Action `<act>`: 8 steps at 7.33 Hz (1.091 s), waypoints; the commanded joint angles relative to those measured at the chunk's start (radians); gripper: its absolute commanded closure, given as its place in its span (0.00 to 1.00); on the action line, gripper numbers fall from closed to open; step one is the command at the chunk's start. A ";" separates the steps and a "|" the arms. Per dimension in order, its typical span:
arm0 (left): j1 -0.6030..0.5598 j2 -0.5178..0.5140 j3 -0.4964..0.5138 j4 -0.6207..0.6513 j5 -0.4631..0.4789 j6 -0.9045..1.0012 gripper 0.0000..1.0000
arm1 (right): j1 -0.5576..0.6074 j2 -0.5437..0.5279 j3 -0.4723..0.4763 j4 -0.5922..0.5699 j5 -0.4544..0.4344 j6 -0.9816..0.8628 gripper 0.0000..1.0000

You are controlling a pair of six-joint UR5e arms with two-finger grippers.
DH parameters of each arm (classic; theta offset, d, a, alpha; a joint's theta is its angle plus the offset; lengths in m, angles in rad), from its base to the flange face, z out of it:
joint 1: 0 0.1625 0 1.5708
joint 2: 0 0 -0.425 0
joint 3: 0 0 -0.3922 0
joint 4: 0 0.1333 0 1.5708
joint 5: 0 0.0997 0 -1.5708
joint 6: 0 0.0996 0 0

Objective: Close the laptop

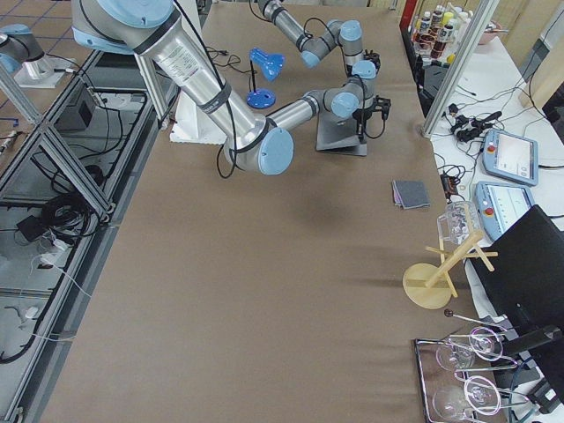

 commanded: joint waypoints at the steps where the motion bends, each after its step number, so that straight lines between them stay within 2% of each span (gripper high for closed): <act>1: 0.004 -0.017 0.074 -0.034 -0.009 0.018 1.00 | -0.001 0.004 -0.050 0.026 0.027 -0.002 1.00; 2: -0.008 -0.020 0.057 -0.034 -0.047 0.016 1.00 | 0.040 0.019 -0.040 0.026 0.082 0.000 1.00; 3: -0.088 -0.014 0.002 -0.024 -0.166 0.040 1.00 | 0.116 0.021 -0.011 0.020 0.201 -0.013 1.00; 4: -0.160 0.029 -0.097 0.025 -0.302 0.054 1.00 | 0.182 -0.016 0.050 0.012 0.284 -0.023 1.00; 5: -0.204 0.144 -0.262 0.106 -0.358 0.080 1.00 | 0.227 -0.151 0.177 0.012 0.302 -0.042 1.00; 6: -0.247 0.319 -0.469 0.201 -0.371 0.193 1.00 | 0.282 -0.323 0.336 0.002 0.329 -0.130 1.00; 8: -0.391 0.601 -0.824 0.521 -0.377 0.606 1.00 | 0.417 -0.595 0.596 -0.207 0.347 -0.530 1.00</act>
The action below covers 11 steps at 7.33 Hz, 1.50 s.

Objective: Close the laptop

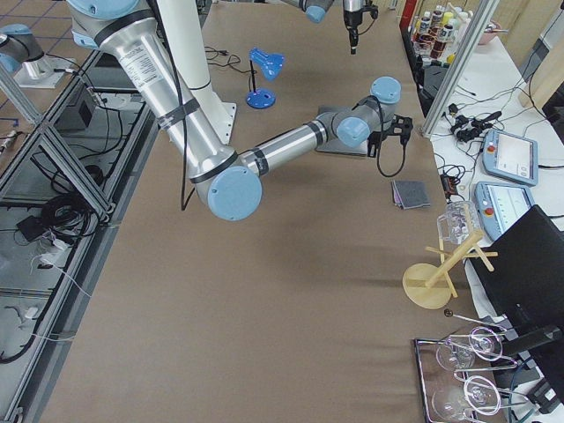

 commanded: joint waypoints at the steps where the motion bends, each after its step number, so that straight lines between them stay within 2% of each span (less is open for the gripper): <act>1: -0.208 0.292 -0.264 0.254 -0.009 0.522 1.00 | 0.177 -0.299 0.227 -0.229 0.012 -0.508 1.00; 2: -0.315 0.407 -0.239 0.248 -0.044 0.748 1.00 | 0.267 -0.376 0.231 -0.283 0.011 -0.743 1.00; 3: -0.424 0.464 -0.193 0.258 -0.101 0.931 1.00 | 0.336 -0.440 0.227 -0.322 0.012 -0.926 1.00; 4: -0.489 0.526 -0.168 0.245 -0.156 0.992 0.29 | 0.383 -0.467 0.234 -0.365 0.012 -0.984 0.01; 5: -0.497 0.599 -0.170 0.217 -0.153 0.999 0.02 | 0.395 -0.488 0.234 -0.370 0.012 -1.013 0.00; 10: -0.514 0.556 -0.145 0.214 -0.152 0.908 0.02 | 0.397 -0.508 0.278 -0.365 0.014 -1.021 0.00; 11: -0.552 0.548 -0.142 0.209 -0.152 0.916 0.02 | 0.397 -0.515 0.289 -0.363 0.021 -1.021 0.00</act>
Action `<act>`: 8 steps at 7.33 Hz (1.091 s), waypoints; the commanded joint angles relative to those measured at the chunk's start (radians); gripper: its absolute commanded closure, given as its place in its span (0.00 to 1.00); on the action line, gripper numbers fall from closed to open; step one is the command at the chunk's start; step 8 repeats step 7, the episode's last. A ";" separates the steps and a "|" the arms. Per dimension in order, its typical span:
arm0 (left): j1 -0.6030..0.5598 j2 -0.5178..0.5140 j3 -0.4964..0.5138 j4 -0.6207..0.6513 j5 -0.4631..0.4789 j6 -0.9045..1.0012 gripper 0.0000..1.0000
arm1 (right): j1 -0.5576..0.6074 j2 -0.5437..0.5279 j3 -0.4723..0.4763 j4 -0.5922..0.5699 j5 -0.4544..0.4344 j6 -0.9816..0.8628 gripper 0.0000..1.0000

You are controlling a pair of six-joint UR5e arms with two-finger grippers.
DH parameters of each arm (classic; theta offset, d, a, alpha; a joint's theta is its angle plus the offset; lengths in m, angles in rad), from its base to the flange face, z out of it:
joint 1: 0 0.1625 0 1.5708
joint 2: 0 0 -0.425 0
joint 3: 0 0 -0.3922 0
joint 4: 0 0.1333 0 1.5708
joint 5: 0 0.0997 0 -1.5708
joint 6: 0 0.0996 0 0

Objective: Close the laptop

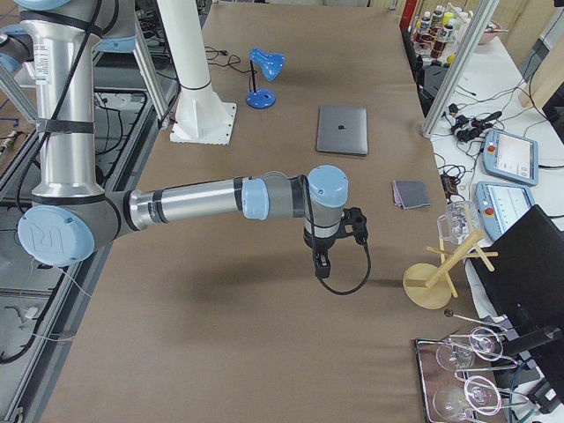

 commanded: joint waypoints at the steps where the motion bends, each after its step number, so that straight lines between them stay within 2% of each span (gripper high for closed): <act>1: -0.041 -0.016 0.038 -0.018 0.003 0.002 0.02 | 0.002 -0.018 0.029 0.001 0.006 0.000 0.00; 2: -0.045 -0.007 0.031 -0.047 0.007 -0.007 0.02 | 0.000 -0.023 0.067 -0.020 0.005 0.001 0.00; 3: -0.049 0.003 0.025 -0.062 0.052 -0.011 0.02 | 0.000 -0.023 0.074 -0.022 0.005 0.001 0.00; 8: -0.049 0.005 -0.016 -0.070 0.056 -0.022 0.02 | -0.005 -0.016 0.062 -0.023 0.009 0.003 0.00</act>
